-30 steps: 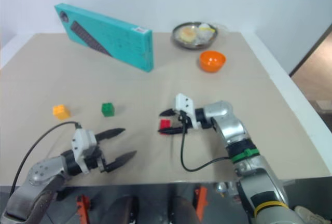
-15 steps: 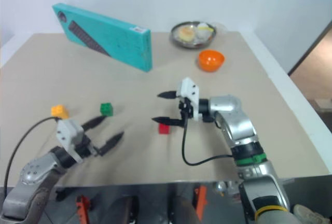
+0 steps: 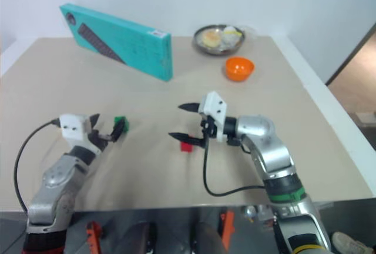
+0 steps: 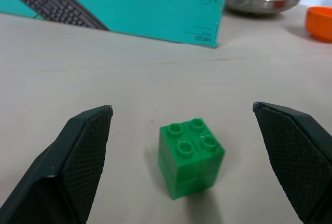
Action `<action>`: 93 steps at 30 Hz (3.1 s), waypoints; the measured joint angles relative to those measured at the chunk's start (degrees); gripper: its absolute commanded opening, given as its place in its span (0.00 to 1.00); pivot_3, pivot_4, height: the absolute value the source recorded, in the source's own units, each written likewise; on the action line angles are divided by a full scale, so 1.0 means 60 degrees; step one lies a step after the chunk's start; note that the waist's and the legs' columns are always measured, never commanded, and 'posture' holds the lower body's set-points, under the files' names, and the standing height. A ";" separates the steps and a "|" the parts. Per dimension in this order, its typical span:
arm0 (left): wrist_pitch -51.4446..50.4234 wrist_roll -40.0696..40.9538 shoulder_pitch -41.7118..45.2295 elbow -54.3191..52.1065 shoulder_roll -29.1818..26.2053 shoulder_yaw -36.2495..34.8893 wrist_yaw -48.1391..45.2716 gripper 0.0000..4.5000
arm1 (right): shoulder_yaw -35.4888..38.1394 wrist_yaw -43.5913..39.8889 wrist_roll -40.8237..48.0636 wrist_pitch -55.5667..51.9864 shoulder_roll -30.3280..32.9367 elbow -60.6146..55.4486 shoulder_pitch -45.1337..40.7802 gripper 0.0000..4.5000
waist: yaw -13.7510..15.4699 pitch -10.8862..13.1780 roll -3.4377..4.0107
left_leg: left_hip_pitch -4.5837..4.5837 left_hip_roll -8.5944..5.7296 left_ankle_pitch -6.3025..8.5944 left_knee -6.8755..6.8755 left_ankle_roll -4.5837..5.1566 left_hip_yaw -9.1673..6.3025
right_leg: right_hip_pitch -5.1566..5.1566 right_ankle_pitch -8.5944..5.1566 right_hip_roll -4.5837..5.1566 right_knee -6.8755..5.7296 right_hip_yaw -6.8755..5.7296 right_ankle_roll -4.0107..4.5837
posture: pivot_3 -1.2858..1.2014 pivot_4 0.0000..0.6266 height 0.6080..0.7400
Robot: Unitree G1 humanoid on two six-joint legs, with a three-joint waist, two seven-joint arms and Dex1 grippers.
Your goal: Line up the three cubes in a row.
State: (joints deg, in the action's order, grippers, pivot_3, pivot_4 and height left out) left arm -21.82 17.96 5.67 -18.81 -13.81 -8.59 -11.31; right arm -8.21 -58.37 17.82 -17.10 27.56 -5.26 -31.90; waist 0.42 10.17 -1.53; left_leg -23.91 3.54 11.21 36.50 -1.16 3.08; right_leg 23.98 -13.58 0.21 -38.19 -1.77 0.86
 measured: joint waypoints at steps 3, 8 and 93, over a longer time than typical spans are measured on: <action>-0.0198 -0.0113 0.0021 0.0102 0.0036 0.0192 0.0149 1.00 | -0.0029 0.0019 -0.0018 0.0052 -0.0041 0.0024 -0.0098 0.99 | 0.0000 0.0000 -0.0001 | -0.0001 0.0004 0.0000 -0.0002 0.0000 -0.0002 | 0.0000 0.0000 -0.0004 0.0000 -0.0002 0.0000 | 0.52 0.24 1.00; -0.0380 -0.0474 0.0128 0.0414 0.0089 0.0464 0.0232 1.00 | -0.0117 0.0148 -0.0122 0.0146 -0.0253 0.0184 -0.0259 0.99 | 0.0002 0.0000 -0.0001 | -0.0001 0.0002 -0.0001 0.0000 0.0000 -0.0001 | 0.0000 0.0004 -0.0001 0.0000 -0.0003 0.0006 | 0.52 0.24 1.00; 0.4410 -0.1067 0.4445 0.7000 -0.2340 0.3280 -1.0518 0.36 | -0.0031 -0.0480 0.0530 -0.0379 0.1171 -0.1129 0.1108 1.00 | 0.0004 0.0000 -0.0003 | -0.0065 0.0005 -0.0003 0.0036 -0.0002 0.0021 | 0.0047 0.0011 -0.0016 -0.0016 -0.0020 0.0004 | 0.52 0.24 1.00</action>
State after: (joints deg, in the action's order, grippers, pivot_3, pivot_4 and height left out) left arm 4.64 11.55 32.34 23.19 -27.84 11.10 -74.42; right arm -8.39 -61.25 21.00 -19.38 34.58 -12.03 -25.25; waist 0.44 10.18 -1.55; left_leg -24.29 3.57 11.19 36.71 -1.17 3.20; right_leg 24.26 -13.51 0.11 -38.29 -1.89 0.88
